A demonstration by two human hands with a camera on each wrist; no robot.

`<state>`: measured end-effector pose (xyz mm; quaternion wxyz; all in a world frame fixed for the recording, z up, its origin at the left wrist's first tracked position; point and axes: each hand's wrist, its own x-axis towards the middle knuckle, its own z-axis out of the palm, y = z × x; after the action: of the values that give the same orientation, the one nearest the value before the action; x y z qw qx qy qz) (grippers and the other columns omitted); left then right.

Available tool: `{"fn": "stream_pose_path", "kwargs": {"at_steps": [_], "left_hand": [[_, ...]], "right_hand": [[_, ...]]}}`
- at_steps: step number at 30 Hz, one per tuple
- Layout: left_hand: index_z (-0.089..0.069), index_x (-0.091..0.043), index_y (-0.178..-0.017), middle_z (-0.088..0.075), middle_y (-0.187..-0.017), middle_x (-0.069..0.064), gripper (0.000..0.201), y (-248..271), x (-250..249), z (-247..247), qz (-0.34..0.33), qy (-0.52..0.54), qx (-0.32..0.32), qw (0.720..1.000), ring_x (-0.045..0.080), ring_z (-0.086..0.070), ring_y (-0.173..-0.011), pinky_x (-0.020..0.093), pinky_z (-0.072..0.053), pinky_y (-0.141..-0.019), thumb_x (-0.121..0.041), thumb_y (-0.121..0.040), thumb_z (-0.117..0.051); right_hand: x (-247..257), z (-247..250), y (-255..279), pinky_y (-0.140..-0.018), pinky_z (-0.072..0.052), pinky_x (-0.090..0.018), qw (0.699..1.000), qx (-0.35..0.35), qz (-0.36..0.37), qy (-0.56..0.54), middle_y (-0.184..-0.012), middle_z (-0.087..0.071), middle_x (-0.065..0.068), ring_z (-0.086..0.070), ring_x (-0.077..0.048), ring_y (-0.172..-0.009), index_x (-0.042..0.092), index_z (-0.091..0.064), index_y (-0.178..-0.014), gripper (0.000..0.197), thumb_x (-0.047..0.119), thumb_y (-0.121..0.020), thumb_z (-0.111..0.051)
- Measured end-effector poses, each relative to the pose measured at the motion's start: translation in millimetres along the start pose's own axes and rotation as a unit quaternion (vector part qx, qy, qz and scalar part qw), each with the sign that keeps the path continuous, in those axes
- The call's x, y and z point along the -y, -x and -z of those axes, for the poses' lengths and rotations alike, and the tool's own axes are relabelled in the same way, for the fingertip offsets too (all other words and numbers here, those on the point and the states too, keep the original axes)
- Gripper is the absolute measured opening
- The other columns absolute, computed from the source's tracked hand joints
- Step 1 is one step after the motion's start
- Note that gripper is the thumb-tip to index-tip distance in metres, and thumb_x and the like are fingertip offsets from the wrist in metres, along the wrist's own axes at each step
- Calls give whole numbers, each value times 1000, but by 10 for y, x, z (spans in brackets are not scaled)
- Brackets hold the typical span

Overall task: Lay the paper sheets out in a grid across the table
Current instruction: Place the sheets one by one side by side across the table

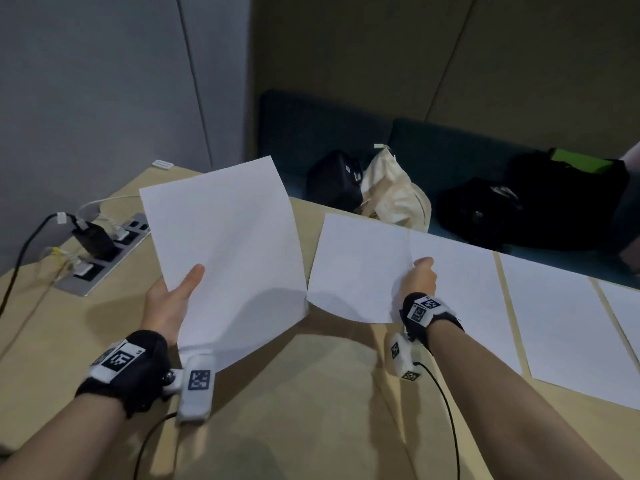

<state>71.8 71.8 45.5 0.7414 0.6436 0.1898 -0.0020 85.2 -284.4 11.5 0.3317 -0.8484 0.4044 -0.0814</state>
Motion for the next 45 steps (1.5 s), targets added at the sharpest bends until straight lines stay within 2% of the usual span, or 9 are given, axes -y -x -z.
{"fn": "stream_pose_path", "kwargs": {"at_steps": [8, 12, 14, 18, 22, 26, 30, 39, 45], "left_hand": [[-55, -4, -123, -62, -113, 10, 36, -27, -1, -73, -1, 13, 4, 1000, 25, -60, -98, 35, -45, -91, -16, -89, -59], [-57, -10, -113, -64, -96, -1, 24, -11, 22, -142, 0, 16, 21, 1000, 13, -61, -82, 28, -48, -70, -15, -89, -59], [-58, -11, -111, -65, -94, -3, 23, -5, 28, -158, -2, 16, 26, 1000, 12, -62, -81, 25, -47, -68, -16, -89, -60], [-58, -9, -116, -65, -94, -4, 28, -15, 56, -155, -5, 10, 28, 1000, 15, -62, -85, 29, -48, -77, -16, -89, -60], [-58, -10, -114, -65, -107, 6, 26, -31, 98, -145, -1, 7, 27, 1000, 26, -60, -99, 39, -45, -95, -16, -89, -60], [-59, -12, -114, -64, -112, 9, 26, -39, 142, -136, 0, 5, 27, 1000, 27, -60, -105, 43, -44, -100, -17, -88, -62], [-59, -11, -114, -65, -111, 9, 27, -43, 169, -131, 3, 4, 31, 1000, 27, -60, -104, 41, -45, -99, -17, -88, -62], [-62, -13, -101, -66, -94, -3, 14, 10, 198, -139, 7, -4, 36, 999, 26, -60, -98, 32, -48, -84, -18, -88, -61], [-61, -13, -108, -66, -97, -4, 21, 20, 209, -130, 4, -12, 42, 999, 26, -61, -100, 37, -46, -92, -20, -88, -62]], "right_hand": [[-53, -223, -71, -90, -41, -37, 983, 99, 65, 138, -127, -46, -23, -49, -38, -115, -1, -56, -118, 31, 9, -92, -42], [-46, -276, 61, -98, -35, -42, 962, 89, 73, 246, -130, -36, -17, -40, -37, -118, 6, -55, -115, 32, 25, -91, -49], [-10, -250, 156, -102, -30, -43, 947, 80, 110, 290, -136, -30, -16, -33, -35, -123, 11, -50, -121, 36, 30, -90, -49], [54, -239, 351, -107, -23, -45, 902, 170, 236, 320, -141, -32, -9, -32, -30, -130, 24, -48, -130, 40, 28, -91, -45], [49, -342, 585, -108, -19, -52, 869, 263, 255, 332, -132, -44, -3, -40, -32, -126, 38, -48, -127, 39, 35, -88, -42], [56, -419, 659, -107, -22, -50, 890, 244, 238, 303, -125, -44, -4, -42, -33, -120, 40, -45, -127, 38, 32, -92, -34], [49, -456, 638, -109, -25, -49, 902, 249, 221, 274, -143, -34, -4, -33, -33, -128, 38, -39, -135, 40, 38, -95, -30], [-27, -449, 524, -113, -20, -54, 897, 268, 222, 274, -155, -17, -2, -18, -34, -140, 37, -32, -141, 53, 39, -92, -50], [-12, -433, 504, -112, -20, -54, 896, 269, 222, 275, -156, -17, -2, -17, -34, -140, 37, -32, -141, 54, 40, -91, -52]]}}
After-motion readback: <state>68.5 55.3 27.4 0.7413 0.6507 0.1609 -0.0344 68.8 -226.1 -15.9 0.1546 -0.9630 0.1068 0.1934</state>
